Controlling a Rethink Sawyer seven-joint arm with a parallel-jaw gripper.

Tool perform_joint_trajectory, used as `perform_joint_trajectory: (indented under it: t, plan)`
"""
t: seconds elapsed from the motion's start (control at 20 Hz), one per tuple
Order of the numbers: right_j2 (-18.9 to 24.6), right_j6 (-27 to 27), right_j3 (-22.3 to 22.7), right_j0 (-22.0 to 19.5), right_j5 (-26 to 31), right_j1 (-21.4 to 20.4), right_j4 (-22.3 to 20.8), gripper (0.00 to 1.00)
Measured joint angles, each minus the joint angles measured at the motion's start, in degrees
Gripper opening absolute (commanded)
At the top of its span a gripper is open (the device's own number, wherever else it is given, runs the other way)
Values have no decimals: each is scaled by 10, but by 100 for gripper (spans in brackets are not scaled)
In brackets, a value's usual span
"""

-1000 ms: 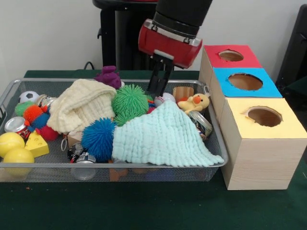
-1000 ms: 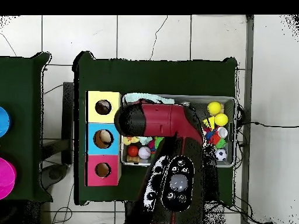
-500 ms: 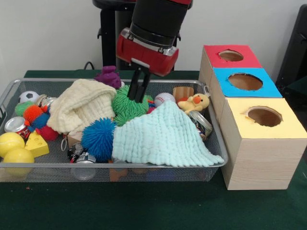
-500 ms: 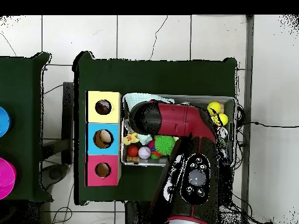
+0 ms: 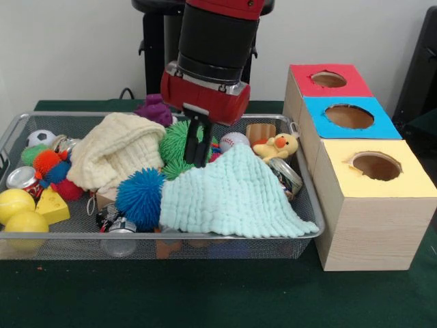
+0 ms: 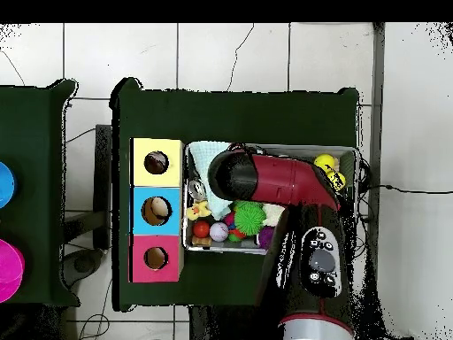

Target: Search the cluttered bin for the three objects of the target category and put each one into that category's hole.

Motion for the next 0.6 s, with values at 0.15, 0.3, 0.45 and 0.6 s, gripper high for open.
perform_joint_trajectory:
  t: [0.15, 0.3, 0.45, 0.6]
  plan:
    - [30, 0, 10, -23, -11, 0, 10, 100]
    - [45, 0, 13, -32, -11, 0, 11, 100]
    - [55, 0, 13, -35, -11, 1, 11, 100]
    - [60, 0, 13, -35, -11, 4, 11, 100]
